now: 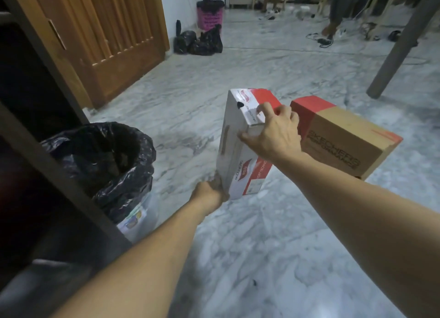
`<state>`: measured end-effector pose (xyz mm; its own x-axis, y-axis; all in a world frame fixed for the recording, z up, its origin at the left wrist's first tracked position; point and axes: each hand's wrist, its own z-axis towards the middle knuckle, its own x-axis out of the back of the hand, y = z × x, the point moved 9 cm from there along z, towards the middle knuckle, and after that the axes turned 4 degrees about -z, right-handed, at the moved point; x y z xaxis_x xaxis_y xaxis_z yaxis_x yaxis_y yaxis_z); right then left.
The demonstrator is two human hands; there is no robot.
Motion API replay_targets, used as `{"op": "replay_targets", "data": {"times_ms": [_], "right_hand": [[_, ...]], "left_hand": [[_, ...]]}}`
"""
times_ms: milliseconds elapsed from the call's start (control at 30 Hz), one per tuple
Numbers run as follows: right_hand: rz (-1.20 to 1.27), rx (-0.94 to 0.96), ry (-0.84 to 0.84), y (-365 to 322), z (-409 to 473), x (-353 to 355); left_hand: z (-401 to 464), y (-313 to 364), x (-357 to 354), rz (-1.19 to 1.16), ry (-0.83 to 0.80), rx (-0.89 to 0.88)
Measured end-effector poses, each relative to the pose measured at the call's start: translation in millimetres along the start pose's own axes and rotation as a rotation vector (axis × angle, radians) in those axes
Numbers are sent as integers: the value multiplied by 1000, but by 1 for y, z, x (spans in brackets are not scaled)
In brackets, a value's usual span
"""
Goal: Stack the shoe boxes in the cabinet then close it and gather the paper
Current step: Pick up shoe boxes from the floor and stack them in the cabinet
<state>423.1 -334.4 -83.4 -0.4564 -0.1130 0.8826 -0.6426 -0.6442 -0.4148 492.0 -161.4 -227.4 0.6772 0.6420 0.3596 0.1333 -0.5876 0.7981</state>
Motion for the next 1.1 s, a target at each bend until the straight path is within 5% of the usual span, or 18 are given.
{"op": "replay_targets", "data": {"times_ms": [233,467,600,1100], "right_hand": [[124,-227,90,87,-4,33],[469,-506,-43,161,-29,37],[415,-498,-166,174,-42,32],[499,-262,-155,118,-99,86]], "left_hand": [[17,-27,-27,-215,27,92],[14,-52,-56,-519,-20,184],[13,-48,-53,-618,43,124],[-120,-26,27,-618,144,-97]]}}
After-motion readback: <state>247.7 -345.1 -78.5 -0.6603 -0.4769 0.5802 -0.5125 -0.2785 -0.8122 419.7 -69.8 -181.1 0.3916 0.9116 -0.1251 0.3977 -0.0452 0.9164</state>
